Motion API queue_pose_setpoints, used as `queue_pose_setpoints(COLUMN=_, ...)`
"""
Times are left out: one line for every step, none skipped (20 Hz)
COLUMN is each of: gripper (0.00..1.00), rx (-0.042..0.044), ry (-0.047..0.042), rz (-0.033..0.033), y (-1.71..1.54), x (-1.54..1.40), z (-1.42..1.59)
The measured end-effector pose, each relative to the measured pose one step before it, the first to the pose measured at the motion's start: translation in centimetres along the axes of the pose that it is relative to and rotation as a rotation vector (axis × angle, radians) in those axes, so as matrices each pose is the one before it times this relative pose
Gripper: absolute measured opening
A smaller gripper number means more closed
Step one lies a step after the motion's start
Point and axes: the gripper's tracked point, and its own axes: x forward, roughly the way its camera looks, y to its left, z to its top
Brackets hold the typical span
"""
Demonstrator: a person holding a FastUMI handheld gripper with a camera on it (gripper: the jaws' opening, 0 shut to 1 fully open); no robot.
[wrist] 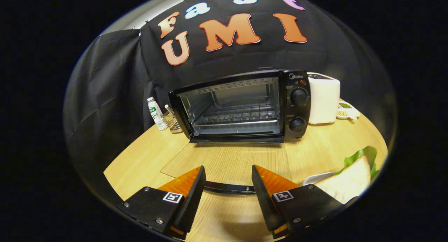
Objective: Open the toaster oven, put the food inside, and close the toaster oven door.
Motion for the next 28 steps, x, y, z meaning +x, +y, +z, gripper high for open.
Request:
queue_pose_setpoints(gripper=0.79, rx=-0.0035, ry=-0.00789, rz=0.0126, y=-0.354, x=-1.142, z=0.832)
queue_pose_setpoints(gripper=0.79, rx=-0.00598, ry=-0.00242, rz=0.00838, y=-0.55, x=-0.986, z=0.777)
queue_pose_setpoints(gripper=0.8, rx=-0.00214, ry=-0.0092, rz=0.00005, y=-0.803, x=-0.944, z=0.653)
queue_pose_setpoints(gripper=0.91, rx=0.00206, ry=-0.01595, rz=0.00099, y=-0.846, x=-0.967, z=1.096)
queue_pose_setpoints(gripper=0.94, rx=0.00638, ry=-0.00966, rz=-0.00603, y=-0.949, x=-1.178, z=0.869)
queue_pose_setpoints(gripper=0.95, rx=0.00425, ry=-0.00685, rz=-0.01392, y=-1.298, x=-0.976, z=0.862)
queue_pose_setpoints(gripper=0.95, rx=-0.00455, ry=-0.00623, rz=-0.02337, y=-1.404, x=-0.84, z=0.736)
queue_pose_setpoints(gripper=0.95, rx=-0.01252, ry=0.0008, rz=-0.03498, y=-1.639, x=-0.594, z=0.513)
queue_pose_setpoints(gripper=0.95, rx=-0.01478, ry=0.00097, rz=-0.033, y=-1.751, x=-0.616, z=0.382)
queue_pose_setpoints(gripper=0.95, rx=-0.00475, ry=0.00342, rz=-0.03332, y=-1.594, x=-0.448, z=0.391)
queue_pose_setpoints(gripper=0.95, rx=-0.00199, ry=0.00332, rz=-0.0084, y=-1.174, x=-0.417, z=0.37)
queue_pose_setpoints(gripper=0.95, rx=0.00035, ry=0.01764, rz=0.01029, y=-0.622, x=-0.314, z=0.075)
queue_pose_setpoints(gripper=0.95, rx=0.00935, ry=0.01722, rz=0.00818, y=-0.674, x=-0.146, z=-0.099)
queue_pose_setpoints(gripper=0.95, rx=0.01229, ry=0.02182, rz=0.00945, y=-0.618, x=-0.029, z=-0.062)
queue_pose_setpoints(gripper=0.95, rx=0.01615, ry=0.02797, rz=-0.00027, y=-0.897, x=0.077, z=-0.342)
queue_pose_setpoints(gripper=0.95, rx=0.00677, ry=0.03173, rz=0.01721, y=-0.547, x=0.081, z=-0.467)
queue_pose_setpoints(gripper=0.95, rx=0.01187, ry=0.03174, rz=0.01047, y=-0.274, x=0.167, z=-0.754)
queue_pose_setpoints(gripper=0.95, rx=0.00564, ry=0.03143, rz=0.02609, y=-0.255, x=0.19, z=-0.54)
queue_pose_setpoints(gripper=0.95, rx=0.00445, ry=0.0267, rz=0.02853, y=-0.094, x=0.247, z=-0.639)
queue_pose_setpoints(gripper=0.95, rx=-0.00717, ry=0.02908, rz=0.02037, y=-0.231, x=0.439, z=-0.627)
queue_pose_setpoints(gripper=0.95, rx=-0.00948, ry=0.02274, rz=0.01228, y=-0.474, x=0.435, z=-0.759)
queue_pose_setpoints(gripper=0.95, rx=0.00325, ry=0.02402, rz=0.00522, y=-0.544, x=0.47, z=-0.617)
queue_pose_setpoints(gripper=0.95, rx=0.0118, ry=0.03474, rz=0.01008, y=-0.477, x=0.41, z=-0.818)
queue_pose_setpoints(gripper=0.96, rx=0.027, ry=0.02178, rz=0.01308, y=-0.248, x=0.342, z=-0.678)
queue_pose_setpoints(gripper=0.95, rx=0.02771, ry=0.02571, rz=0.02118, y=0.061, x=0.343, z=-0.583)
queue_pose_setpoints(gripper=0.95, rx=0.02531, ry=0.02683, rz=0.01521, y=0.029, x=0.458, z=-0.838)
queue_pose_setpoints(gripper=0.94, rx=0.01936, ry=0.0251, rz=0.00417, y=-0.155, x=0.43, z=-0.508)
queue_pose_setpoints(gripper=0.88, rx=0.01592, ry=0.02144, rz=0.00711, y=-0.068, x=0.296, z=-0.603)
